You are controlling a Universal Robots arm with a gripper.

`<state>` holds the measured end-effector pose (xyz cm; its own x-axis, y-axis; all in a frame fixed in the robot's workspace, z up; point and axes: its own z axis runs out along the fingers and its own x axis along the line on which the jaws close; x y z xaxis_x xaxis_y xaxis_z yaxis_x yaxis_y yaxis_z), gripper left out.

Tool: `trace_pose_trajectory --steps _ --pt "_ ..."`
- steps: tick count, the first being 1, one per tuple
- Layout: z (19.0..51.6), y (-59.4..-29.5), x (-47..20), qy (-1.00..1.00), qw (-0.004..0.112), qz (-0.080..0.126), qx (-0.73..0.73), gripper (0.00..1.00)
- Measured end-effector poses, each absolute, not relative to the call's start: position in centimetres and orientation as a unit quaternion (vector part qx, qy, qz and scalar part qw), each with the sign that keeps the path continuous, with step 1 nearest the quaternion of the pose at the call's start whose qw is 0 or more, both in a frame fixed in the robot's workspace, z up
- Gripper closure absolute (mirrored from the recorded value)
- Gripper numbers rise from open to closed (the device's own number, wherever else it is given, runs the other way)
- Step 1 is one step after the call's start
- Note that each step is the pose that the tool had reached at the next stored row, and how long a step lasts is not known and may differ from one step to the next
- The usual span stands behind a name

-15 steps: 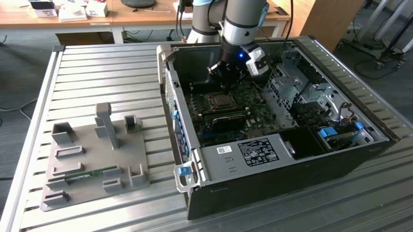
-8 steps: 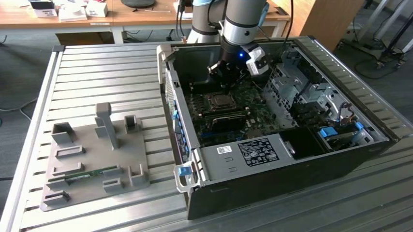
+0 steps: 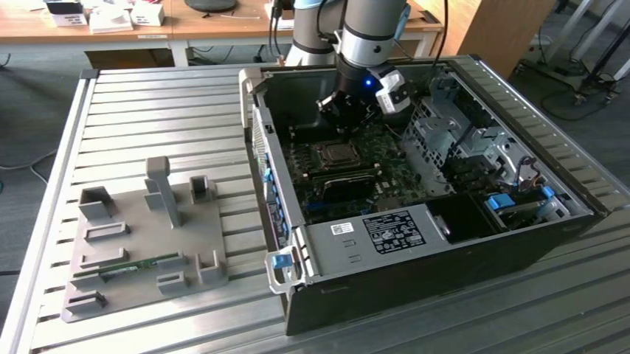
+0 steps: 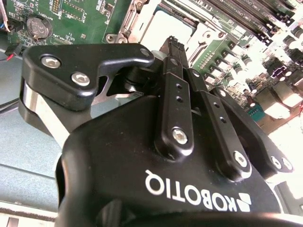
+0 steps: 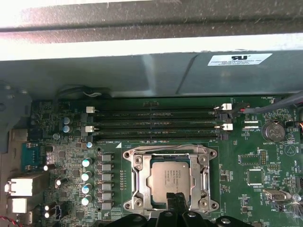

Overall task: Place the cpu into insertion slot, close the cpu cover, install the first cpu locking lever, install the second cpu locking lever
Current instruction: 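Install the second cpu locking lever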

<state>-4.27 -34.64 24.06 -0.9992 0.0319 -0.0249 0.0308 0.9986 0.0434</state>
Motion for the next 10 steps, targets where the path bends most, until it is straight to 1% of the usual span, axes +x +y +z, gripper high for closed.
trace_pose_trajectory --steps 10 --pt "24.12 -34.63 -4.26 1.0 0.013 0.022 0.016 0.89"
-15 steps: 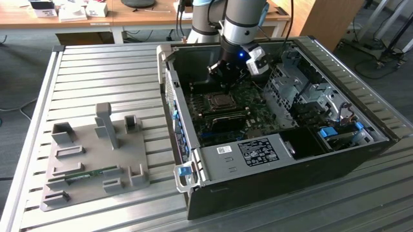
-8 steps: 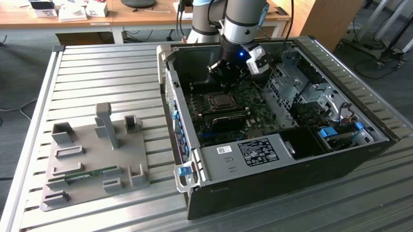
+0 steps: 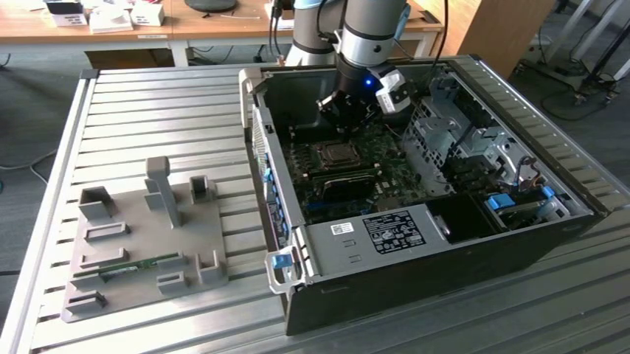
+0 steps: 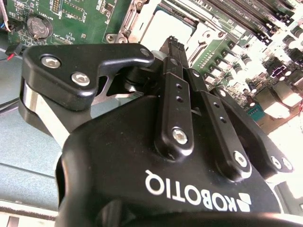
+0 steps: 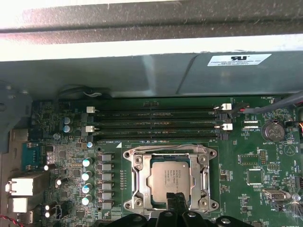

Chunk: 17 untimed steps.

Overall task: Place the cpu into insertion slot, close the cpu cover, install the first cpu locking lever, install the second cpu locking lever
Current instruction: 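Install the second cpu locking lever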

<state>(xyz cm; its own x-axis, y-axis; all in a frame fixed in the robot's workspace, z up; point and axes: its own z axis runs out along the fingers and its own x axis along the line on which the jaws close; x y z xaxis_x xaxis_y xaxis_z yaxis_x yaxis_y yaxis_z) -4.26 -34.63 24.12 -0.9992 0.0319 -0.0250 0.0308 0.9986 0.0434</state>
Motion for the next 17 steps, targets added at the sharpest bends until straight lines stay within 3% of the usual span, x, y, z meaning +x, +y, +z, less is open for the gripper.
trace_pose_trajectory --steps 17 --pt "24.43 -34.64 -4.26 1.0 0.013 0.021 0.016 0.89"
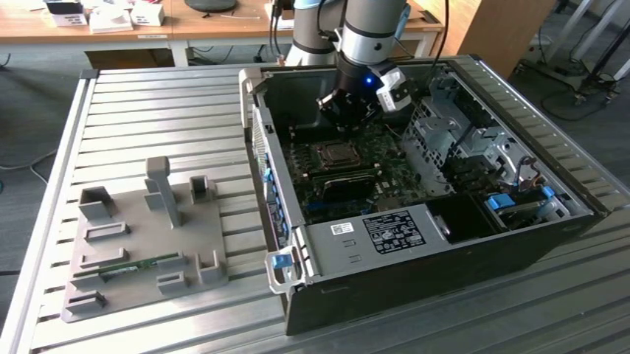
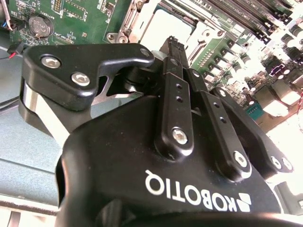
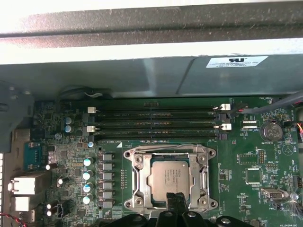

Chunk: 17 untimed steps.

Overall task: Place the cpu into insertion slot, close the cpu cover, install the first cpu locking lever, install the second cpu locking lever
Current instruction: 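Install the second cpu locking lever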

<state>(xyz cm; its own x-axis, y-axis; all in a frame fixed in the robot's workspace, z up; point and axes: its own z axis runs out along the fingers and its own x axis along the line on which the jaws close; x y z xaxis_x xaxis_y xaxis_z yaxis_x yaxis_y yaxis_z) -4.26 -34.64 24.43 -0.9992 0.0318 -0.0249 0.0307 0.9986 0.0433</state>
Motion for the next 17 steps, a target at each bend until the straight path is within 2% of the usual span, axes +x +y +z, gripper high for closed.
trace_pose_trajectory --steps 17 --pt "24.97 -34.64 -4.27 1.0 0.013 0.021 0.016 0.89"
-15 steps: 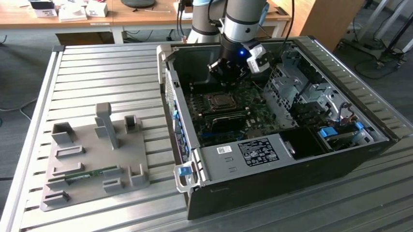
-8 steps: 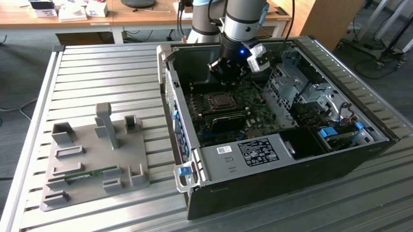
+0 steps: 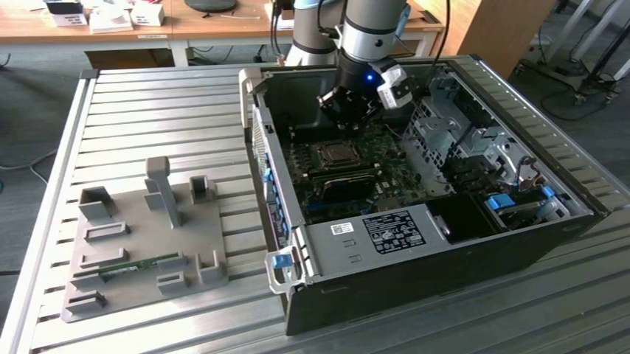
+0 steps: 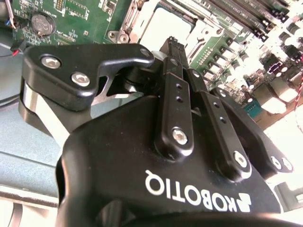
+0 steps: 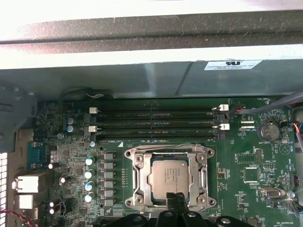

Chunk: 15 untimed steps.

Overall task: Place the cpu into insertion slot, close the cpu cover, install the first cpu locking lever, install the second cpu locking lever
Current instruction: 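Install the second cpu locking lever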

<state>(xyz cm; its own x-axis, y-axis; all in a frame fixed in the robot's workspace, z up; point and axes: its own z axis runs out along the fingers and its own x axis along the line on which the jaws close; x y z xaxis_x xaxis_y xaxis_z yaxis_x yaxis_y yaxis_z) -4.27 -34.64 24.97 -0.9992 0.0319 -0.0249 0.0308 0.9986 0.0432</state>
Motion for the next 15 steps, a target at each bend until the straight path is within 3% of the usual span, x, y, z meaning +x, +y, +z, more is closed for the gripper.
trace_pose_trajectory --steps 15 --pt "25.09 -34.96 -4.26 1.0 0.013 0.022 0.016 0.89"
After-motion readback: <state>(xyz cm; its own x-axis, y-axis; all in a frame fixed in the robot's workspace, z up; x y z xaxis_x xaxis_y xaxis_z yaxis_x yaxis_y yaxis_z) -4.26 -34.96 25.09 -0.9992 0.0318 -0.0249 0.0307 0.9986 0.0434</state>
